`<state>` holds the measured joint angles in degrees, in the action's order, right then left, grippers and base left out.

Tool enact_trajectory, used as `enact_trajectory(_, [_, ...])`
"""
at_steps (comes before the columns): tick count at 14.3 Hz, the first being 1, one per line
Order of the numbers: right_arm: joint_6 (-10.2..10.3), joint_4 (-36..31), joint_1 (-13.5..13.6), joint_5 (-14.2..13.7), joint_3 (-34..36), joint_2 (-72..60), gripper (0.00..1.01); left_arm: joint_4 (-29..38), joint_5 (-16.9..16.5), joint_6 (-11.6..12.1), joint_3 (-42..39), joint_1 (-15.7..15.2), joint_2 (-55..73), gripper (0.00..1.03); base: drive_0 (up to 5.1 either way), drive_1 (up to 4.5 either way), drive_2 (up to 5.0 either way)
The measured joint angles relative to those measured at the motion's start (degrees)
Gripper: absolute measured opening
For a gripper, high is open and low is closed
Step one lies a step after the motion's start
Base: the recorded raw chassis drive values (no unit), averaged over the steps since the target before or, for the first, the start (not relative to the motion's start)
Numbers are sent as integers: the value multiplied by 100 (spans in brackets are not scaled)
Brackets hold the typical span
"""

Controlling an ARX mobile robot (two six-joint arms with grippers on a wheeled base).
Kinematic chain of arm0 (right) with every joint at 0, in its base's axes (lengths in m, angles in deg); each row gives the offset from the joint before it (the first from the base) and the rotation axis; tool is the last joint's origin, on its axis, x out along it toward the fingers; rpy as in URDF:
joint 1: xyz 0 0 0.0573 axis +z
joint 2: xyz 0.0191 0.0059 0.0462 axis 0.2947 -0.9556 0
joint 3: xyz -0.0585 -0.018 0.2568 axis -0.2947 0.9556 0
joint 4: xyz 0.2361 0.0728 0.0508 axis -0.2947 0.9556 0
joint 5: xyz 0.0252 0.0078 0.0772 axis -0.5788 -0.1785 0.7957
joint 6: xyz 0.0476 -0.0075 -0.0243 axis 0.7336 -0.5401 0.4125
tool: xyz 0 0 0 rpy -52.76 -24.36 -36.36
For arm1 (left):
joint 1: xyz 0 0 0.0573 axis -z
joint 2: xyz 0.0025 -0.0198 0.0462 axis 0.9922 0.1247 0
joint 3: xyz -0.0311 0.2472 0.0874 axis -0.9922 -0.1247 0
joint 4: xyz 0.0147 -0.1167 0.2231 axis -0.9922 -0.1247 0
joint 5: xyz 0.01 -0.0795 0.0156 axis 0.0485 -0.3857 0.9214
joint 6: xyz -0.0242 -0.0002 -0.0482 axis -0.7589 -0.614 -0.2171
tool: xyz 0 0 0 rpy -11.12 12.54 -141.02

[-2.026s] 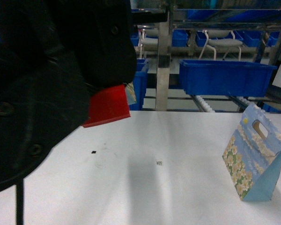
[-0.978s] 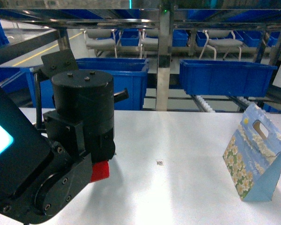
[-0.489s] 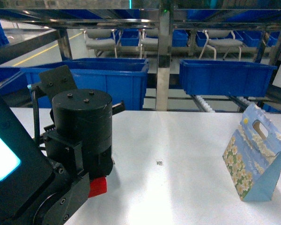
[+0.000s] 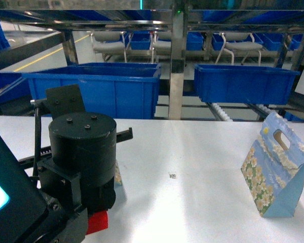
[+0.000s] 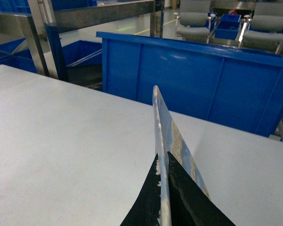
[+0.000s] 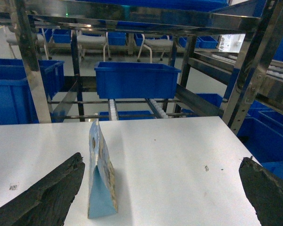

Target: Move flower gift bag to table near conveyor

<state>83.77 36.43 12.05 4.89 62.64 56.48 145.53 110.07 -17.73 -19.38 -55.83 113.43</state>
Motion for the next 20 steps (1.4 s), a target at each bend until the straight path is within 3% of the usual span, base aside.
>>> enact_trajectory(2, [0, 0, 0, 0, 0, 0, 98, -7, 44, 767, -264, 240, -70, 2, 0, 0, 0])
enact_trajectory(3, [2, 0, 0, 0, 0, 0, 98, -11, 61, 828, -286, 267, -83, 2, 0, 0, 0])
enact_trajectory(4, [0, 0, 0, 0, 0, 0, 98, -11, 98, 852, -291, 297, -83, 8, 0, 0, 0])
enact_trajectory(11, [0, 0, 0, 0, 0, 0, 98, -48, 195, 1176, -149, 249, -321, 96, 0, 0, 0])
enact_trajectory(19, [0, 0, 2, 0, 0, 0, 98, -66, -79, 1399, -1058, -247, -2273, 98, 0, 0, 0])
enact_trajectory(20, [0, 0, 0, 0, 0, 0, 98, -74, -229, 1255, -1259, -297, -2758, 98, 0, 0, 0])
